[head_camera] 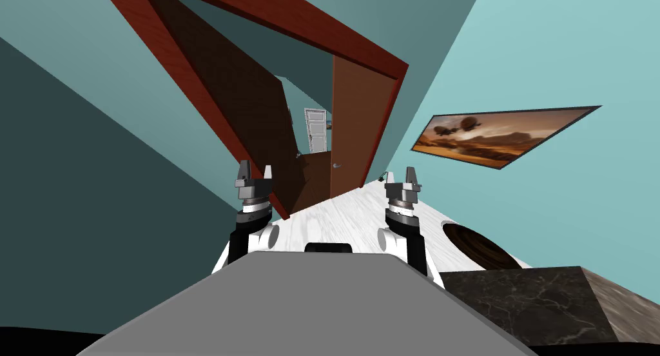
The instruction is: Push the door open
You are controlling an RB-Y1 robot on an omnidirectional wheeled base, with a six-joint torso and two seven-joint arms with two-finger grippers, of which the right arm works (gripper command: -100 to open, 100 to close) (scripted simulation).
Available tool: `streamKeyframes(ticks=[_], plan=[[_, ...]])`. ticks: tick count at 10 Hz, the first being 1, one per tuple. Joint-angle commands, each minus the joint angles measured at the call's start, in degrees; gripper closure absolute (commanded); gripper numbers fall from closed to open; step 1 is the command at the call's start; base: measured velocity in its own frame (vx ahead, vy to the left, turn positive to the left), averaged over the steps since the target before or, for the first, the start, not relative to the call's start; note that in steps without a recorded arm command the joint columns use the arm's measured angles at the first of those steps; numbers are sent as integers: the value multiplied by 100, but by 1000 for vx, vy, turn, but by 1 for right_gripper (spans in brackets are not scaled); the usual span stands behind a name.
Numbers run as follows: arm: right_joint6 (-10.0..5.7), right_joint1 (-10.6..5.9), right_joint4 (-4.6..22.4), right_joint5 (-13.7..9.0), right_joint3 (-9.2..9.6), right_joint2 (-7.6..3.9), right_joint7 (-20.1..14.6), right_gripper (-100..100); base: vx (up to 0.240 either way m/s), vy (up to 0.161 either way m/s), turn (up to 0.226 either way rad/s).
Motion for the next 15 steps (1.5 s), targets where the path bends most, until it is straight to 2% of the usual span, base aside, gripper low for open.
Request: streamKeyframes(ticks=[1,5,11,12,13,14,15], plan=[[-40,-80,200,27,13,-45,-12,-100,59,17,9],[-130,-261,655,87,43,-134,-41,-100,93,-24,22],[-336,-671,1670,224,111,-296,-105,-100,93,-24,29],[-336,-671,1689,224,111,-296,-105,-100,71,-14,7],[-379,-758,1907,253,125,-323,-119,-100,50,-16,18],[-379,-758,1907,253,125,-323,-119,-100,39,-18,14],[-422,-844,2105,282,140,-350,-132,-100,48,-19,21]])
